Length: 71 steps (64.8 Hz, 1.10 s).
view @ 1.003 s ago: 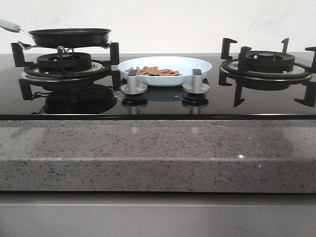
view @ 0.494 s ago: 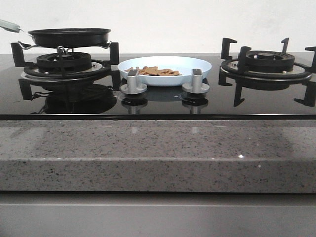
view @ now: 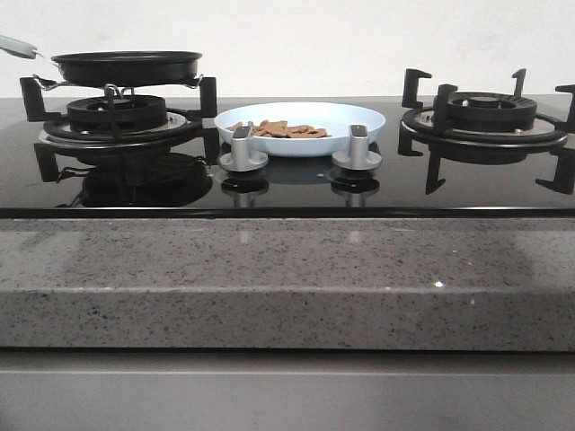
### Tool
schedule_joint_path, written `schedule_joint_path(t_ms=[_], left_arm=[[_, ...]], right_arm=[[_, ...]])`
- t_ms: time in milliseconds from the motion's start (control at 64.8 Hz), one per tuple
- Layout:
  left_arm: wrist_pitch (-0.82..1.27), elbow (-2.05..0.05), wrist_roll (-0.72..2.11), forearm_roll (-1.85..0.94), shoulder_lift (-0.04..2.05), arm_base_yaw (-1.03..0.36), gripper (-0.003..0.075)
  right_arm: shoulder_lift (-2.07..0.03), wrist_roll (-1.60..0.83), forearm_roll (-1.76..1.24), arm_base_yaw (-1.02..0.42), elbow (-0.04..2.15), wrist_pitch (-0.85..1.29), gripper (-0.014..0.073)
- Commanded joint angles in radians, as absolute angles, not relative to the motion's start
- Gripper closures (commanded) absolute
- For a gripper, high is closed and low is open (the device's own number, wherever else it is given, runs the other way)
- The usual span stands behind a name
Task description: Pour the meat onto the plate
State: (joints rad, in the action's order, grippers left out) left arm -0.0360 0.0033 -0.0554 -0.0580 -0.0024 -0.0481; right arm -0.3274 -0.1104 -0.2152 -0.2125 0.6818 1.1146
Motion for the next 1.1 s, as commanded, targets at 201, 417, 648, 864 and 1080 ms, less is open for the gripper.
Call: schedule_joint_path(t_ms=[201,417,648,864,1080], left_arm=[[-0.108,0.009,-0.057,-0.066,-0.02,-0.05,0.0741],[-0.108,0.009,-0.057,-0.066,-0.02,-0.05,0.0741],[-0.108,0.009,-0.057,-0.066,-0.02,-0.05,0.0741],[-0.108,0.009,-0.057,-0.066,-0.02,-0.05,0.0741],[-0.108,0.009,-0.057,-0.066,-0.02,-0.05,0.0741]], right_arm=[[-0.339,-0.112,-0.216,-0.211,0.702,1.06,0.0662],[-0.332,-0.112,-0.207,-0.211,0.701,1.06,0.0662],[-0.234,-0.113,-0.158,-0.126,0.581,0.764,0.0662],[-0.099,-0.113,-0.169,-0.074,0.317,0.369,0.0662],[0.001,-0.113,-0.175,-0.063,0.103,0.13,0.0662]])
